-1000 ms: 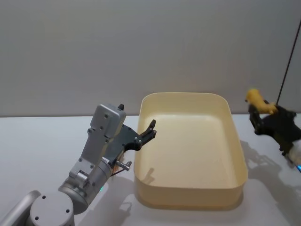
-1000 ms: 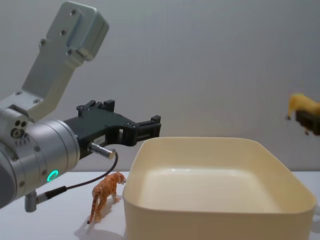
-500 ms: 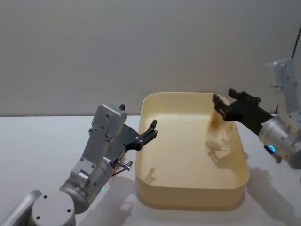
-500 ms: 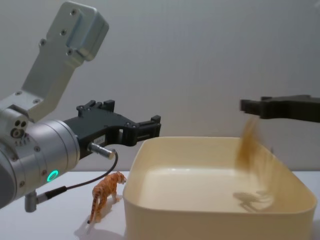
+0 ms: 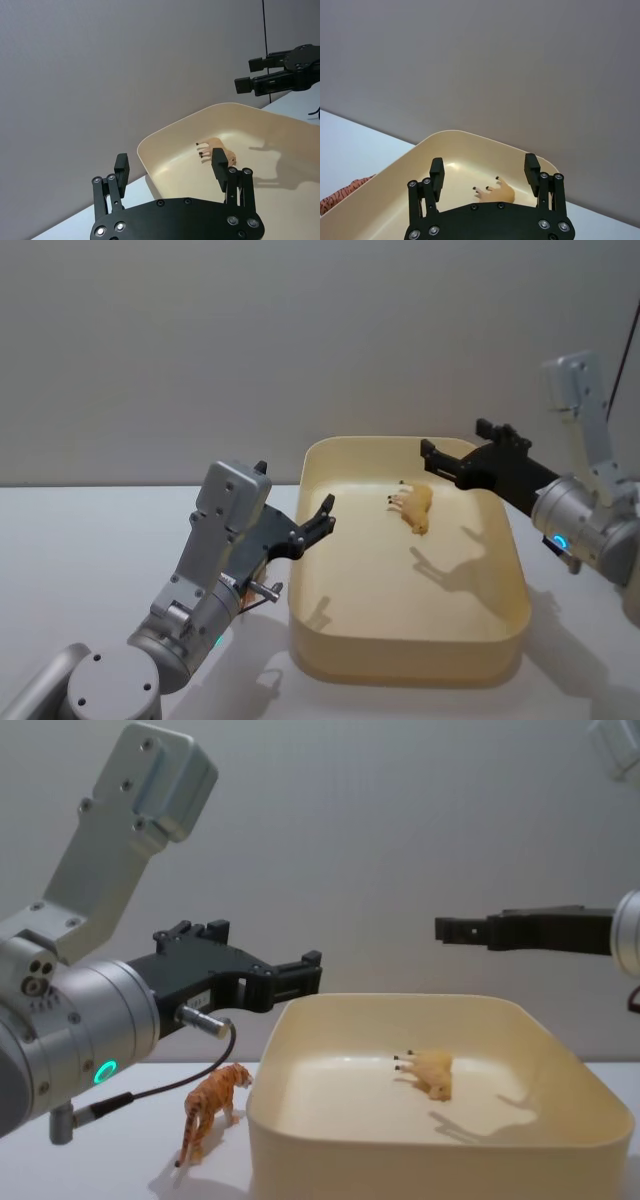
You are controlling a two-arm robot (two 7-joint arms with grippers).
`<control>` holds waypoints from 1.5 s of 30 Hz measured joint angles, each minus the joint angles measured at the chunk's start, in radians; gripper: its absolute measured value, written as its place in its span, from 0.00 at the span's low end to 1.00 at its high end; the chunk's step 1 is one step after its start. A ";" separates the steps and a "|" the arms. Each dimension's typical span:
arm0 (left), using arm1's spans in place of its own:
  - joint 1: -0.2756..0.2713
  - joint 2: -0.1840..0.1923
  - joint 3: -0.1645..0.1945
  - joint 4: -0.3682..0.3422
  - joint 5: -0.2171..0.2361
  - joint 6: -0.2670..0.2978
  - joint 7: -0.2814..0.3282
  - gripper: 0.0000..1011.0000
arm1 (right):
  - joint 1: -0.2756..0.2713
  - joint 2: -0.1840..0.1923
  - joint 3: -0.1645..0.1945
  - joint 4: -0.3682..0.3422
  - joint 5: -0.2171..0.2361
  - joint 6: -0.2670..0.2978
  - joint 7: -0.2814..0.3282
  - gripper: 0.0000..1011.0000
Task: Pick up the toy alternately with two hands and place it into the central storage box.
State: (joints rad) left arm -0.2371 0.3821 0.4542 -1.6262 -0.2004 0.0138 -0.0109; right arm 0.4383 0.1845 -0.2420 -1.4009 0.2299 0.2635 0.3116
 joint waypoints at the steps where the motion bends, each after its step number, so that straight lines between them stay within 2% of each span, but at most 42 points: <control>1: 0.000 0.000 0.000 0.000 0.000 0.000 0.000 0.99 | -0.002 0.002 0.001 -0.003 0.000 -0.001 -0.002 0.94; 2: 0.000 0.000 0.000 0.000 0.000 0.000 0.000 0.99 | -0.009 0.008 0.007 -0.012 0.001 -0.004 -0.008 0.99; 9: 0.000 0.000 0.000 0.000 0.000 0.000 0.000 0.99 | -0.047 0.042 0.033 -0.063 0.017 -0.012 -0.043 0.99; 15: 0.000 0.000 0.000 0.000 0.000 0.000 0.000 0.99 | -0.120 0.097 0.076 -0.151 0.050 -0.012 -0.093 0.99; 25: 0.000 0.000 0.000 0.000 0.000 0.000 0.000 0.99 | -0.216 0.160 0.128 -0.240 0.089 0.003 -0.161 0.99; 36: 0.000 0.000 0.000 0.000 0.000 0.000 0.000 0.99 | -0.301 0.203 0.168 -0.282 0.126 0.033 -0.226 0.99; 45: 0.000 0.000 0.000 0.000 0.000 0.000 0.000 0.99 | -0.341 0.216 0.186 -0.280 0.143 0.063 -0.262 0.99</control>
State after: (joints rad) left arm -0.2371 0.3821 0.4542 -1.6262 -0.2004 0.0139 -0.0109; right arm 0.0972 0.4003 -0.0562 -1.6810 0.3726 0.3264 0.0500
